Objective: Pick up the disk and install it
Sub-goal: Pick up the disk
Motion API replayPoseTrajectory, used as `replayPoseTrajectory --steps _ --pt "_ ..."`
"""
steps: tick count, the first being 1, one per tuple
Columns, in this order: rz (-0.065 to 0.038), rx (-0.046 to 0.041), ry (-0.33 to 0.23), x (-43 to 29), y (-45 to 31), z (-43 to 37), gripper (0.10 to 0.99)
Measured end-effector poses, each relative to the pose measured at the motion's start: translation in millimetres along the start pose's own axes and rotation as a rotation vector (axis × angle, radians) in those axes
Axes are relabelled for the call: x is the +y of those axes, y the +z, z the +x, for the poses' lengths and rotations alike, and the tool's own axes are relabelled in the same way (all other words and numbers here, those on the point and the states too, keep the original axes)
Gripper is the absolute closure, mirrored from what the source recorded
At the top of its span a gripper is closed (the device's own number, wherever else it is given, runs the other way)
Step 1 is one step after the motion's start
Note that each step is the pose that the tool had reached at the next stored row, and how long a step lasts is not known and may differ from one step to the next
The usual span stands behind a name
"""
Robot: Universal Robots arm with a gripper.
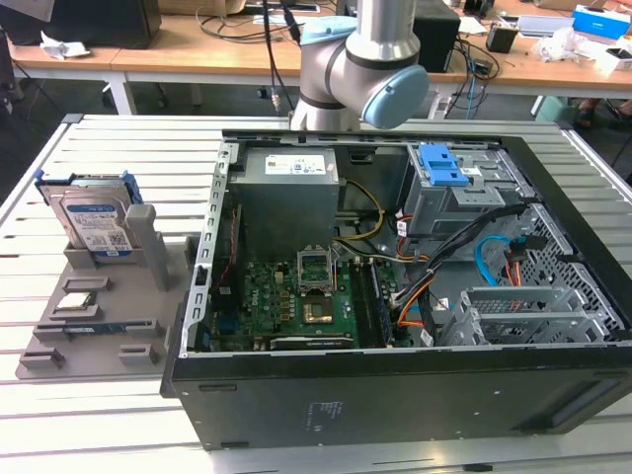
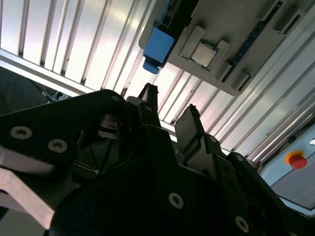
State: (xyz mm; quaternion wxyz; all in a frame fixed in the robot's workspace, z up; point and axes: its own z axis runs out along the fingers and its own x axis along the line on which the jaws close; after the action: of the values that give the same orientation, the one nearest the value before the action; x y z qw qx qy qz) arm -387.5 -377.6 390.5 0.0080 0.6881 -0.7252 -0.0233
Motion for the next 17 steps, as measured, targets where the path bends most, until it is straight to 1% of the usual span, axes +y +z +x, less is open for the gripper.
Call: replayPoseTrajectory --steps 4,10,11,12,13,15,17 --pt "0.000 0.0020 0.000 -2.0 0.0 -6.2 0.667" --pt "0.000 0.0023 0.000 -4.0 0.0 -9.6 0.667" --pt "0.000 0.0036 0.000 -5.3 0.2 -10.7 0.667" --pt "0.000 0.0066 0.000 -7.1 1.8 -11.5 0.667" --pt "-0.001 0.0078 0.000 -8.5 4.6 -11.9 0.667" --pt "-0.001 0.0089 0.000 -9.6 9.4 -12.0 0.667" --pt "-0.001 0.0092 0.000 -10.1 11.7 -12.1 0.667"
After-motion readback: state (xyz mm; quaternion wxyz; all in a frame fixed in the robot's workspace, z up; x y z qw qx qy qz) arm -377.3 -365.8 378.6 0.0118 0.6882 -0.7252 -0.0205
